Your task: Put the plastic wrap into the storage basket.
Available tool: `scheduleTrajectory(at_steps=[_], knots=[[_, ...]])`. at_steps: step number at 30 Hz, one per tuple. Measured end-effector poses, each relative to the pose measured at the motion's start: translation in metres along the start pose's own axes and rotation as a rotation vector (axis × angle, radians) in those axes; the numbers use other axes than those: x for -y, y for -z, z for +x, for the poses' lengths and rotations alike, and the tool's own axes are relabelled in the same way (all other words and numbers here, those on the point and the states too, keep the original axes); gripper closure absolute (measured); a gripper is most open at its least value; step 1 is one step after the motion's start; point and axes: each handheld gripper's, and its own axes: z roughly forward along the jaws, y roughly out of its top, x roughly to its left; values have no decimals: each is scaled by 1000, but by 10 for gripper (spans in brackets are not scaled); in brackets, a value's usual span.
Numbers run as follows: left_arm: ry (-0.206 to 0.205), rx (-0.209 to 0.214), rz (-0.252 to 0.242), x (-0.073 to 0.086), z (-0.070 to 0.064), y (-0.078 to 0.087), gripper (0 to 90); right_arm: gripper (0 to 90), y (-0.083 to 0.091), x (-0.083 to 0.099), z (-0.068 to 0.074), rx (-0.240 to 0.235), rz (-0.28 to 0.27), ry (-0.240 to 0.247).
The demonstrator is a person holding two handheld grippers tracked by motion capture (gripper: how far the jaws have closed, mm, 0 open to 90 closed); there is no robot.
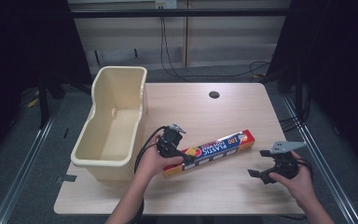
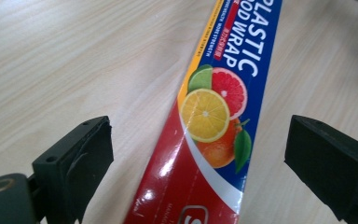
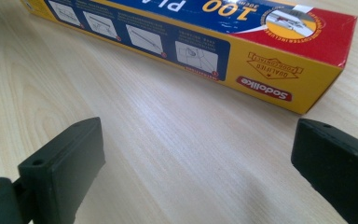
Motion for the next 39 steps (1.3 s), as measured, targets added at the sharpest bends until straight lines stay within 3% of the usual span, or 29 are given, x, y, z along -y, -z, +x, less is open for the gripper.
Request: scheduleTrajectory(at_steps=[3, 7, 12, 14, 20, 23, 24, 27, 28, 29, 30, 31, 33, 36, 39], knots=[[13, 0, 11, 1, 1, 0, 57, 25, -2, -1, 0, -16, 3, -4], [22, 14, 24, -2, -1, -1, 56, 25, -3, -1, 1, -3, 6, 5], [22, 20, 3, -10, -3, -2, 39, 26, -7, -2, 2, -8, 10, 8], [24, 32, 32, -15, -3, -3, 38, 31, -7, -2, 2, -19, 1, 4], [-38, -7, 48, -34, -5, -11, 46, 29, -7, -4, 1, -26, -18, 6], [-42, 2, 68, -40, -5, -18, 58, 29, -7, -4, 1, -28, -21, 10], [-68, 4, 76, -45, -6, -25, 71, 29, -6, -4, 0, -23, -24, 11], [-75, 26, 74, -49, -7, -31, 102, 29, -7, -4, 0, -26, -21, 11], [-101, 4, 74, -52, -8, -35, 126, 29, -6, -3, 0, -26, -17, 9], [-101, 4, 74, -52, -8, -35, 141, 29, -6, -3, 0, -26, -17, 9], [-116, 31, 59, -55, -10, -40, 172, 30, -7, -3, -1, -30, -18, 9], [-127, 40, 74, -56, -11, -42, 193, 30, -6, -3, -1, -32, -18, 8], [-162, 19, 101, -58, -12, -47, 203, 30, -6, -3, -2, -31, -20, 3], [-187, 30, 112, -60, -13, -53, 201, 30, -6, -3, -2, -29, -21, 3], [-185, 36, 112, -61, -14, -56, 203, 30, -6, -3, -2, -33, -21, 5]])
